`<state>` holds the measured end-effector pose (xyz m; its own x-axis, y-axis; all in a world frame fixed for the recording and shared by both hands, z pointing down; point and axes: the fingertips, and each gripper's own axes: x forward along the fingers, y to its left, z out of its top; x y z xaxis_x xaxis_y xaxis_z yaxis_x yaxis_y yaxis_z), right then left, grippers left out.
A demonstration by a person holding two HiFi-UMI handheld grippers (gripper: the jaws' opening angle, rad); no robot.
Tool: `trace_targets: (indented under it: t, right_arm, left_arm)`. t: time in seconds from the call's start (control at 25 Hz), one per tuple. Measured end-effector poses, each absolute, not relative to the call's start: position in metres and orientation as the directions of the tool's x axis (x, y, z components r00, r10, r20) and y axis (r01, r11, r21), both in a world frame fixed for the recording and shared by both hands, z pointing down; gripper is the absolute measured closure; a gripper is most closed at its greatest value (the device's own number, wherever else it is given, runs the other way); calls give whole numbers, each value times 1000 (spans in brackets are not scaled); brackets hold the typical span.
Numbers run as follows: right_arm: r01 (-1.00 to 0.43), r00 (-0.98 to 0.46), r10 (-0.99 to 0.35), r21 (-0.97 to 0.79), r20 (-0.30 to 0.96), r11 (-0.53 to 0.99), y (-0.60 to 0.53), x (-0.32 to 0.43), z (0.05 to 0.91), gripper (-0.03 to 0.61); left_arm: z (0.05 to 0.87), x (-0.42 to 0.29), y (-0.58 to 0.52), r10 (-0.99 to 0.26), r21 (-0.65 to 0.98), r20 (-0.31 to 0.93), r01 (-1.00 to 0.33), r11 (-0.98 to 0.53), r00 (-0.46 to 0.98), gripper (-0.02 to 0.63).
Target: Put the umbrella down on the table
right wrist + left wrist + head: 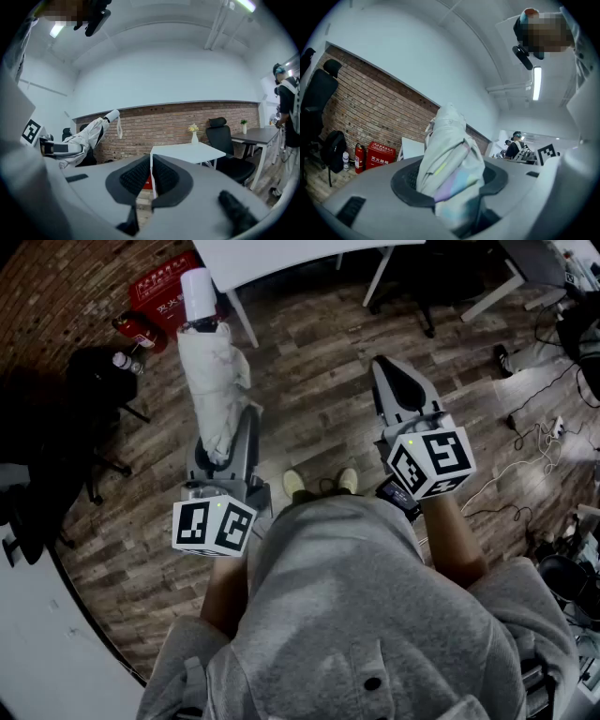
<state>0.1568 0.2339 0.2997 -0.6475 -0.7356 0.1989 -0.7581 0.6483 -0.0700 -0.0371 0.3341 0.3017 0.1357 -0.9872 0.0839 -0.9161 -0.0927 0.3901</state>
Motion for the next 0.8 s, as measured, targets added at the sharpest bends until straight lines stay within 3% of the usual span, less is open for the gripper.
trace_targets:
  t: [0.8]
  right_arm:
    - [-806, -590, -790, -66, 166, 588, 268, 102, 294, 548]
  left_arm:
    - [295, -89, 364, -978, 405, 31, -898, -175, 205, 374]
